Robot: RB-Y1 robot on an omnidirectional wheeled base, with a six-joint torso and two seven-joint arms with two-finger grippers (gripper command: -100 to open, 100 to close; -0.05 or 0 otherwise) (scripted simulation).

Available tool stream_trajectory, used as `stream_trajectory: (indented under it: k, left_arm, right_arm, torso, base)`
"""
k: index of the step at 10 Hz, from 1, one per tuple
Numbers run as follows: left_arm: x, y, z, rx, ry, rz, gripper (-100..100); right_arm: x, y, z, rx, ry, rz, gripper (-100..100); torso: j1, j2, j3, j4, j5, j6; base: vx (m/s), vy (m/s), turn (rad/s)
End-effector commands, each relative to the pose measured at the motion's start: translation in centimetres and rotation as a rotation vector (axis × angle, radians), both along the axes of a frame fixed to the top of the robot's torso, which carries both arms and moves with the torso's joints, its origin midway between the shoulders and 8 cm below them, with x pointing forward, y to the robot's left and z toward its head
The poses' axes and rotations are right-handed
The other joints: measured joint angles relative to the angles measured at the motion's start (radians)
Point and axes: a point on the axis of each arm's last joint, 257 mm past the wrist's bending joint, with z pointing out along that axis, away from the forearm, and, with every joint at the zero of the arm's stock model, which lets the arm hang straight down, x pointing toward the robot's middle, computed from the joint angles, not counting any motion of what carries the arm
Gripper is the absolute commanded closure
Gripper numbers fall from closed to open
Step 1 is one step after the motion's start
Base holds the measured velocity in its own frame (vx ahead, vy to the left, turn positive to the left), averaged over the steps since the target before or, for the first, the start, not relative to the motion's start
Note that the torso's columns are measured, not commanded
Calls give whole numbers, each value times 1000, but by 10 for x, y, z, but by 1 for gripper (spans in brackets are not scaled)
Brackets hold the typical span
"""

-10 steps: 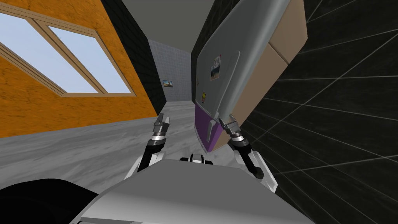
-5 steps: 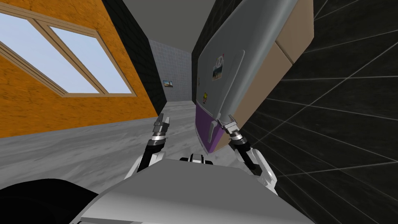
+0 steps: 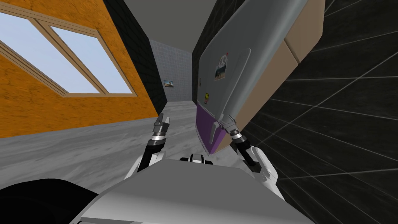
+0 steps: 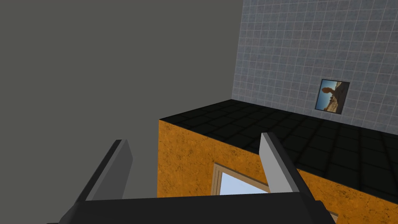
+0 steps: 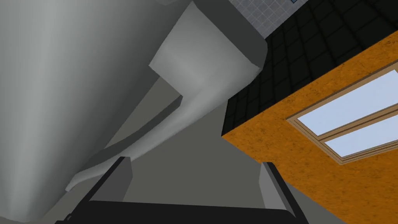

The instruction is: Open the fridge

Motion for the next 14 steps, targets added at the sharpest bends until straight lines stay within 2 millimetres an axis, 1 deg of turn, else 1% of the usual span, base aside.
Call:
stream_trajectory:
  k: [1, 2, 3, 6, 9, 12, 13, 14]
  left_arm:
    - [0, 0, 0, 0, 0, 0, 0]
    - [0, 0, 0, 0, 0, 0, 0]
    - [0, 0, 0, 0, 0, 0, 0]
    - [0, 0, 0, 0, 0, 0, 0]
    - [0, 0, 0, 0, 0, 0, 0]
    - [0, 0, 0, 0, 0, 0, 0]
    - [0, 0, 0, 0, 0, 0, 0]
    - [0, 0, 0, 0, 0, 0, 0]
  right_arm:
    - [14, -10, -15, -164, -26, -69, -100]
    - [20, -16, -21, -229, -36, -95, -100]
    - [20, -16, -21, -241, -41, -100, -100]
    - [35, -32, -36, -432, -74, -171, -100]
    - [46, -46, -46, -589, -107, -226, -100]
    - [54, -59, -52, -714, -134, -267, -100]
    - [51, -56, -52, -682, -123, -257, -100]
    - [55, -65, -44, -686, -122, -266, -100]
  torso:
    - [0, 0, 0, 0, 0, 0]
    - [0, 0, 0, 0, 0, 0]
    - [1, 0, 0, 0, 0, 0]
    - [0, 0, 0, 0, 0, 0]
    - [1, -2, -1, -1, 0, -1]
    - [3, -6, -4, -1, 2, -4]
    - [4, -8, -6, -2, 2, -5]
    - [3, -8, -5, -2, 1, -4]
  base:
    - [29, 38, 12]
    - [30, 49, 10]
    - [23, 38, 2]
    - [26, 41, 9]
    - [26, 41, 0]
    - [11, 28, -1]
    - [-6, 11, -19]
    - [47, 65, -25]
